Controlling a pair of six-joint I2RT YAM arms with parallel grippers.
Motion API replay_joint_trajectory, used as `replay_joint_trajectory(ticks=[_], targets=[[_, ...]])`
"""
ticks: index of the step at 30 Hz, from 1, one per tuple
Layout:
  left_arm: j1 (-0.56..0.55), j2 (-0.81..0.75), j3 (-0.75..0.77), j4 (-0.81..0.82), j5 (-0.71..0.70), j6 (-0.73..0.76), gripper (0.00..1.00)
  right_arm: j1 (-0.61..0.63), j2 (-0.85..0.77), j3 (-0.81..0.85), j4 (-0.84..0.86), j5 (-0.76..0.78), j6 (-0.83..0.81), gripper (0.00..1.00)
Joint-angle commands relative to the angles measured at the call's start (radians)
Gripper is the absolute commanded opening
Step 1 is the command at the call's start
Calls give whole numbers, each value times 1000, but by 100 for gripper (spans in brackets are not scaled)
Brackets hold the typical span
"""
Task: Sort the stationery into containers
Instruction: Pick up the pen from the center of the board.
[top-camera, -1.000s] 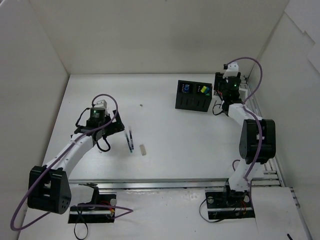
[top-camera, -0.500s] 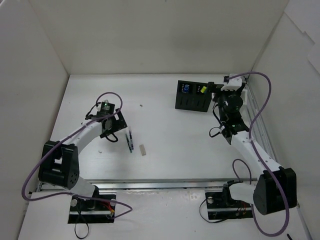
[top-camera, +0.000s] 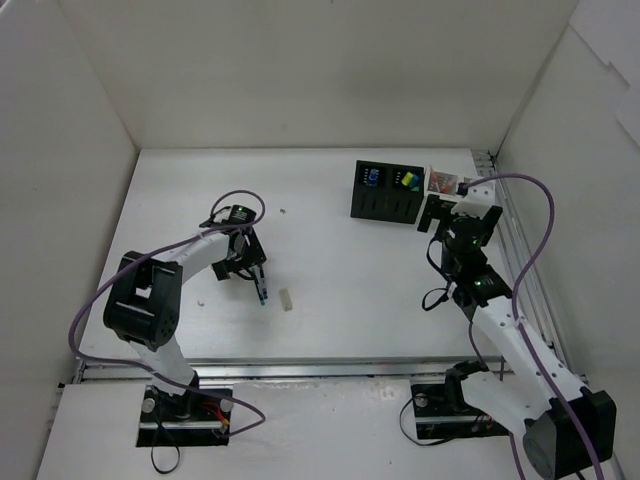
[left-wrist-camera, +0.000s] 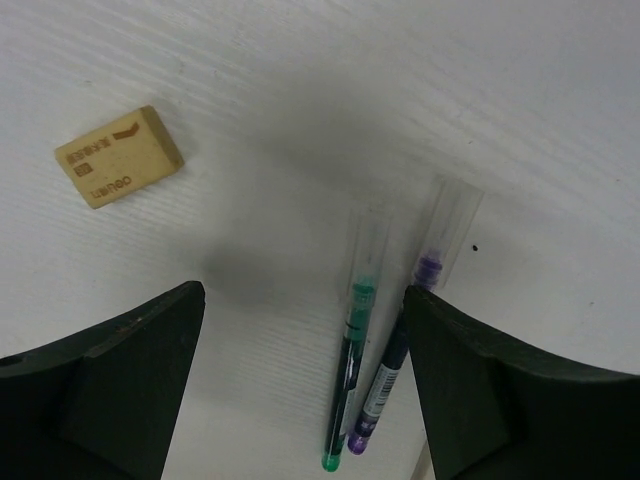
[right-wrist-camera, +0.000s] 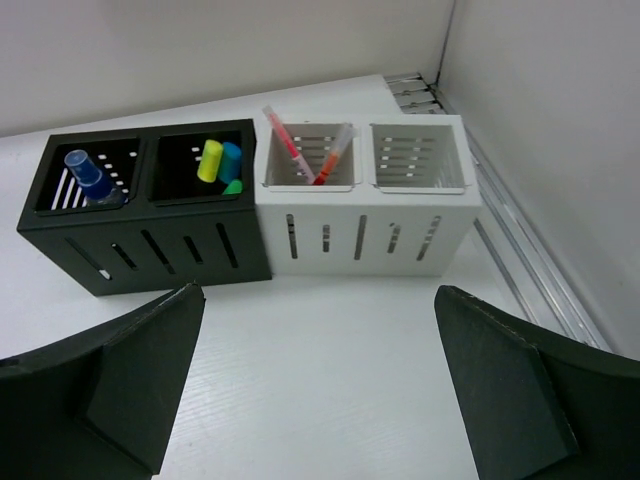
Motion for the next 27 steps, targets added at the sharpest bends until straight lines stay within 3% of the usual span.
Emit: replay_joint_trajectory(ticks=[1,6,12,13,16,23,27], targets=[[-36,22,86,-34,-33,-35,75,7,-61,-8,-16,98,10,98],[-45,63,103,-81,-42,-58,60,7,-95,-2,-82,112,9,98],[-45,43,57,-66,-45,-78,25,8,-150,-11,-131,106,30,98],[-45,41,54,-63,-39,-76,15,11,-158,-14,-133,100,30,98],[-45,41,60,-64,-34,-67,0,10,-181,-15,-158,22,29,98],[-45,-87,34,38,-19,92,0,11,-245,-52,-78,-467,64,98],[-45,-319,-44,229,50,296,0,13,-213,-60,-12,-719,85,98]])
